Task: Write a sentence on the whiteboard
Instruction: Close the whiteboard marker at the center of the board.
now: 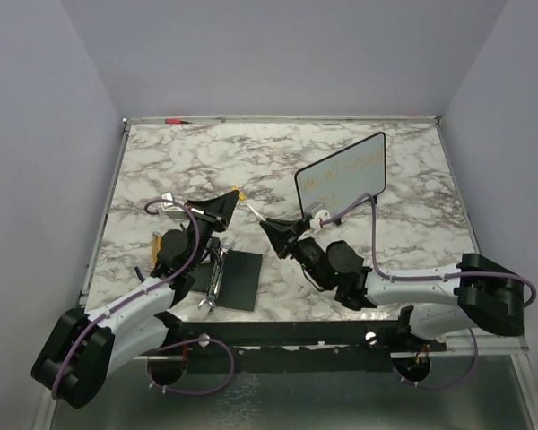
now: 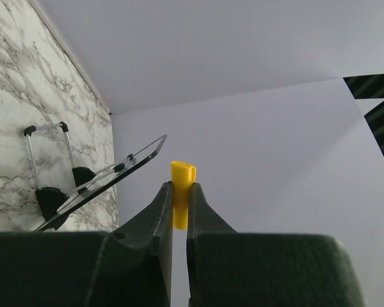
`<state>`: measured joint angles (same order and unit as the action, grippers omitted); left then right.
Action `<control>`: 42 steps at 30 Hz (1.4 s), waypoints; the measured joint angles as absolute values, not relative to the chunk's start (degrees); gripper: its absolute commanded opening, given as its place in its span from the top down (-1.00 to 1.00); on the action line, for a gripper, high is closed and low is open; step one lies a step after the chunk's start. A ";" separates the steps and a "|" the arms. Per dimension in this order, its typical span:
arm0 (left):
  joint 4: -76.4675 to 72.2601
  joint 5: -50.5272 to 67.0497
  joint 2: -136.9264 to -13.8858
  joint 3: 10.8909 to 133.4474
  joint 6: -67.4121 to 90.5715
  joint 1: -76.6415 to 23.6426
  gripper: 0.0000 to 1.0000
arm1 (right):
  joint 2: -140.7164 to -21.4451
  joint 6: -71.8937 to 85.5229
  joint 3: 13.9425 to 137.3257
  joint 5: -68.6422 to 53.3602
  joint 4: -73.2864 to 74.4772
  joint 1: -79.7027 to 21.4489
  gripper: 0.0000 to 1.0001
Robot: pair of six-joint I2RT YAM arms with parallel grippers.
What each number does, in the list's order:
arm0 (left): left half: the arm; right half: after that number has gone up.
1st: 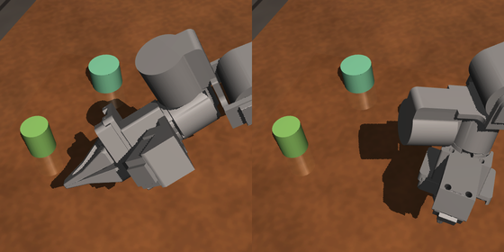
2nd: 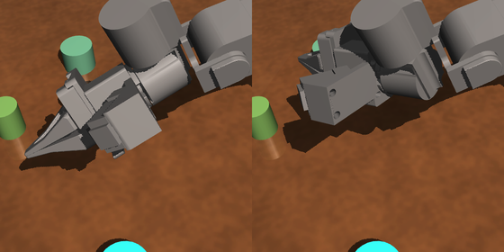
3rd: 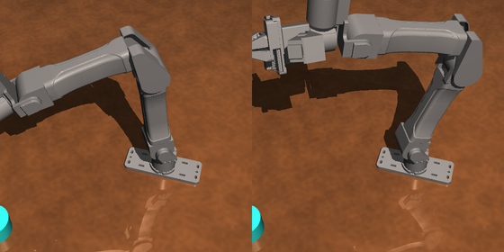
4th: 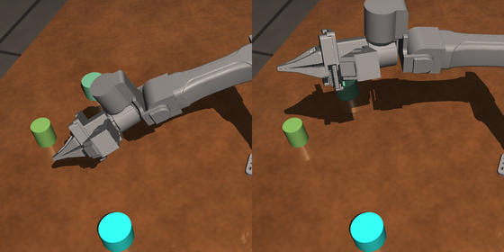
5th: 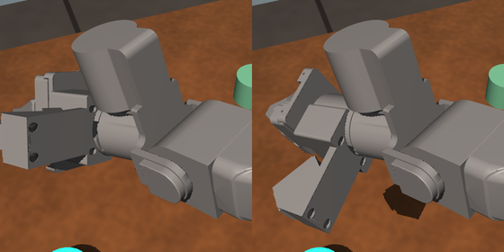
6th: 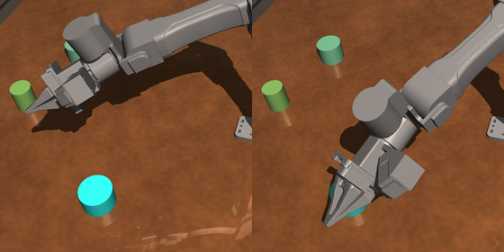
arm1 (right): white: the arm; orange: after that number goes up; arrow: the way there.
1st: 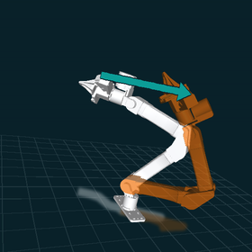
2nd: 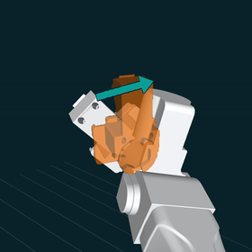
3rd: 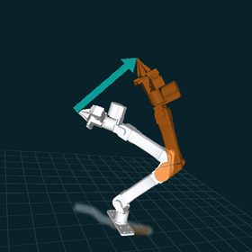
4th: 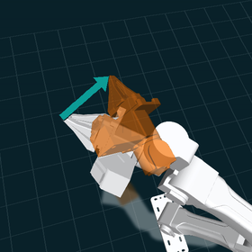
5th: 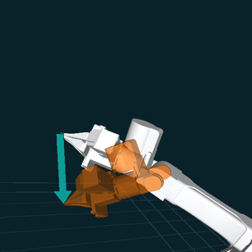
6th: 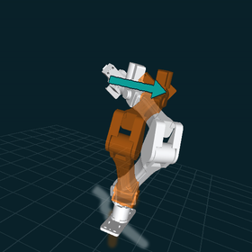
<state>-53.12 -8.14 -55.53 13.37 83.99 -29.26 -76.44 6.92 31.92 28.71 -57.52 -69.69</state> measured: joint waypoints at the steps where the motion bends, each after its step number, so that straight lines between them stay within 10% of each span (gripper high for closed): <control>1: -53.12 -8.12 -55.53 13.37 84.01 -29.26 1.00 | -76.66 6.92 32.03 28.71 -57.58 -69.71 0.99; 42: -53.15 -6.85 -55.55 13.37 85.10 -29.26 1.00 | -81.36 5.02 35.33 31.44 -58.72 -69.71 0.99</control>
<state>-53.15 -6.85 -55.55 13.37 85.10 -29.26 -81.36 5.02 35.33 31.44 -58.72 -69.71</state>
